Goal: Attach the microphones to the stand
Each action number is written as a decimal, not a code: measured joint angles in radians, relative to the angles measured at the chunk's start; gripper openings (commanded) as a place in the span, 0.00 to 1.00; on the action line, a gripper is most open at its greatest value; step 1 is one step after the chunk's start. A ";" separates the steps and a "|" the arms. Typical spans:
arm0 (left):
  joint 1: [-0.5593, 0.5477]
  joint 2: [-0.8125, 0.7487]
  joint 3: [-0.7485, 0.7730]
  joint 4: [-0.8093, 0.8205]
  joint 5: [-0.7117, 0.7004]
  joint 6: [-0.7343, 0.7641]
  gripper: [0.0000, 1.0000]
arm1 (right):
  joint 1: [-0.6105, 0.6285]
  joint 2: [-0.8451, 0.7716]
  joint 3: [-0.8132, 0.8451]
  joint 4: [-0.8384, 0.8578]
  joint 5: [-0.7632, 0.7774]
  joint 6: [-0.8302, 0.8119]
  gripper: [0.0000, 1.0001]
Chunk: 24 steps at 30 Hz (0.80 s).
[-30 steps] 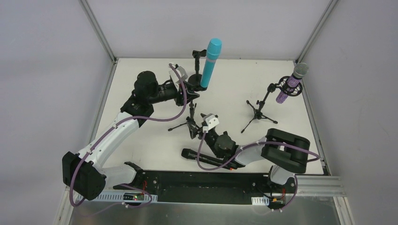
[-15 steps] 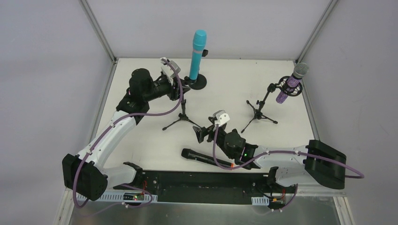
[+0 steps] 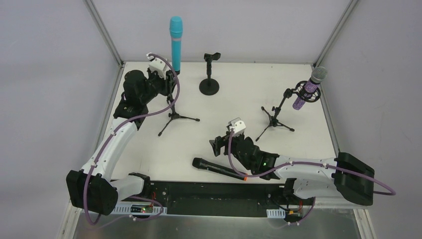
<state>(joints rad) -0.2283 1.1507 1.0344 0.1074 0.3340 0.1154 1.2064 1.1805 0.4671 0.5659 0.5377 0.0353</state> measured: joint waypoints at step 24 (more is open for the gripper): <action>0.138 -0.023 -0.063 0.081 -0.329 -0.058 0.00 | -0.110 -0.091 0.015 -0.174 -0.102 0.168 0.88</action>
<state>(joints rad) -0.0902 1.1275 0.9710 0.1883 0.0048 0.0574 1.0962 1.0893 0.4824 0.3920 0.4355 0.2031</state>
